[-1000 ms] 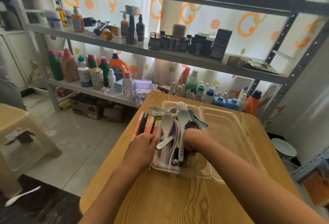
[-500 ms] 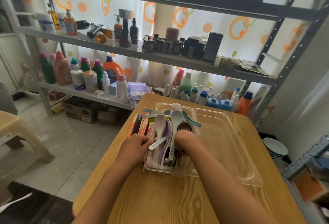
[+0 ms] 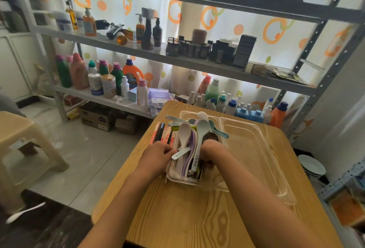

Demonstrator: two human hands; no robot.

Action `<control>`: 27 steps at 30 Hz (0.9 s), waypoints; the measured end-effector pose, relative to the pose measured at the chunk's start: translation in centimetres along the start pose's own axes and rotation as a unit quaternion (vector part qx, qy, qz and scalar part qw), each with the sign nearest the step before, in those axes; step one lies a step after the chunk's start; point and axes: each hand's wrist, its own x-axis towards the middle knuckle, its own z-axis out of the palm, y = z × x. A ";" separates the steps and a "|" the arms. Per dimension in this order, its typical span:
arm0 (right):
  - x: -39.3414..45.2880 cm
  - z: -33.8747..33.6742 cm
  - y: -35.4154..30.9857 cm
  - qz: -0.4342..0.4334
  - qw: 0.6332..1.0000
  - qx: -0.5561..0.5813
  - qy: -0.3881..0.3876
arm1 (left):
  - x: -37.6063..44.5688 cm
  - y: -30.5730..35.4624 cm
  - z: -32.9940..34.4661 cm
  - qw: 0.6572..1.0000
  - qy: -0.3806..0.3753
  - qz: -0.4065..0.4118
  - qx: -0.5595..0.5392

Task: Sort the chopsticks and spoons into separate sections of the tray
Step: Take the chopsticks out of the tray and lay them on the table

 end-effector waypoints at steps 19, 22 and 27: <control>-1.9 -1.0 0.8 -0.016 0.999 0.036 0.025 | 0.2 0.5 -0.6 0.999 -0.012 -0.039 -0.029; -3.2 -2.1 1.3 -0.032 0.996 0.069 0.051 | 0.4 0.6 -0.8 0.995 -0.020 -0.073 -0.063; -5.8 -3.9 2.4 -0.020 0.983 0.176 0.049 | 0.3 0.8 -0.8 0.991 -0.020 -0.100 -0.083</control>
